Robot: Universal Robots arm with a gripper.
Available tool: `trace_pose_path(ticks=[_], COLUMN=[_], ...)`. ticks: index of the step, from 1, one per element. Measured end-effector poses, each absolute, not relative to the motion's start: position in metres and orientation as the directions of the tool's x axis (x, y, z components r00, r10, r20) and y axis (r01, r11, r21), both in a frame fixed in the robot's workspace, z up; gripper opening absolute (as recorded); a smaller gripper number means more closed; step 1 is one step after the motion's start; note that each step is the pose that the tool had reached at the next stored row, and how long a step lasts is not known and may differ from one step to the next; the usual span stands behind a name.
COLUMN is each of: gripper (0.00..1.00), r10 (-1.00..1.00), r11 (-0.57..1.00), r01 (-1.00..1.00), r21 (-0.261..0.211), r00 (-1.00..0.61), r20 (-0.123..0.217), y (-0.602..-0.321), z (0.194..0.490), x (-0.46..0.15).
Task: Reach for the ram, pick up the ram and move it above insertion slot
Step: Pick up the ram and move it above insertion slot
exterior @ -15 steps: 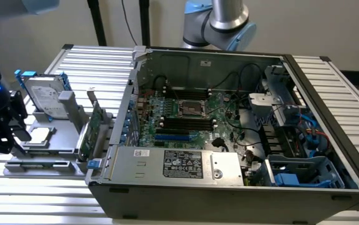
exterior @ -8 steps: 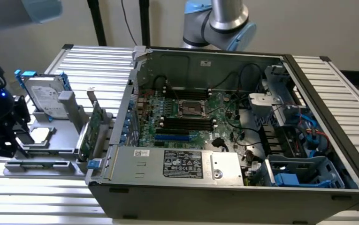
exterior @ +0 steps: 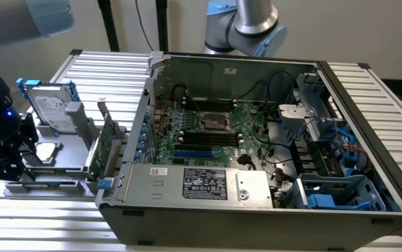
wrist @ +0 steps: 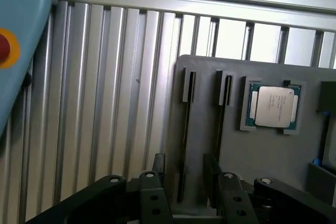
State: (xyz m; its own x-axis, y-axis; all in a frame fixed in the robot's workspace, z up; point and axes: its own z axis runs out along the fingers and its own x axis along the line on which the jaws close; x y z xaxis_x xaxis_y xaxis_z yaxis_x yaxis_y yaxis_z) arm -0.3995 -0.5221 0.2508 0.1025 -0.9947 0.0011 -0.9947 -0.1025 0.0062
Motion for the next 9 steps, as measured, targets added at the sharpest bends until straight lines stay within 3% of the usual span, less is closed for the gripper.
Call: trace_pose_path(ticks=[9], gripper=[0.42], r10=[-0.996], r11=[-0.092], r01=[-0.996], r21=[0.006], r00=[0.092], r20=[0.001], y=[-0.522], z=[0.235], x=[-0.399])
